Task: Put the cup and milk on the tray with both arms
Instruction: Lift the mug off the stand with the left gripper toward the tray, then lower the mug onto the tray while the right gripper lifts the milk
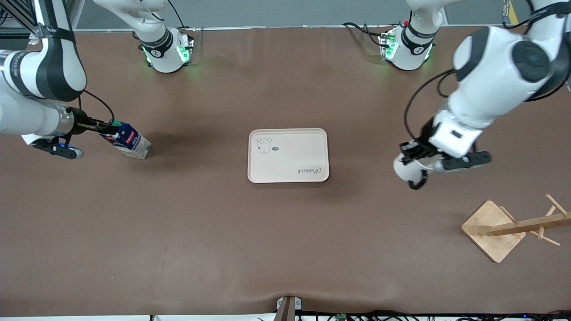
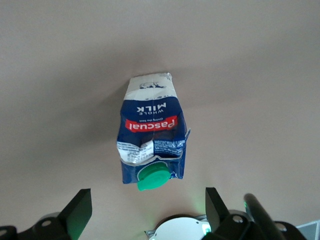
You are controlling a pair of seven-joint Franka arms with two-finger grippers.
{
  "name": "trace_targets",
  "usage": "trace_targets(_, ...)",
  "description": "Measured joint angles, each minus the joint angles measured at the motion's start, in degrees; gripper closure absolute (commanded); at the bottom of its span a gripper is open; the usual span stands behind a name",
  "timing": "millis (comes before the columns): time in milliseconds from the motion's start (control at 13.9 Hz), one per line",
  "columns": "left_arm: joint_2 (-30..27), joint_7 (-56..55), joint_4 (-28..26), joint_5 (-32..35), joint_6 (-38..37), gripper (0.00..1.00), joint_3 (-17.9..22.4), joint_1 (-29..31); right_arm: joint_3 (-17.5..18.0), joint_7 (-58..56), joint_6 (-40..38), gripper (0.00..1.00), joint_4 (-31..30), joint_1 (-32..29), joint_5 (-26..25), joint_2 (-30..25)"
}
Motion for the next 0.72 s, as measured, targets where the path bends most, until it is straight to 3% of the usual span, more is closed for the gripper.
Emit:
trace_targets(361,10.9,-21.4,5.5,10.2,0.3,1.0,-0.1,-14.3,-0.1,-0.7,12.0,0.0,-10.9,-0.2,0.0,-3.2)
trace_targets(433,13.5,-25.3,6.9,12.7,0.4,1.0,-0.1,-16.7,0.0,-0.8,15.1,0.32,-12.8,-0.2,0.0,-3.3)
trace_targets(505,16.0,-29.0,8.2,15.1,0.4,1.0,-0.1,-18.9,-0.1,-0.8,18.1,0.93,-14.5,-0.2,0.0,-3.4)
trace_targets(577,18.5,-32.4,9.3,17.2,0.4,1.0,0.0,-20.7,-0.1,-0.8,20.3,1.0,-15.7,-0.2,0.0,-3.4)
trace_targets(721,22.9,-37.7,10.6,20.7,0.6,1.0,0.0,-23.2,-0.1,-0.8,21.2,1.0,-15.9,-0.3,0.0,-3.8)
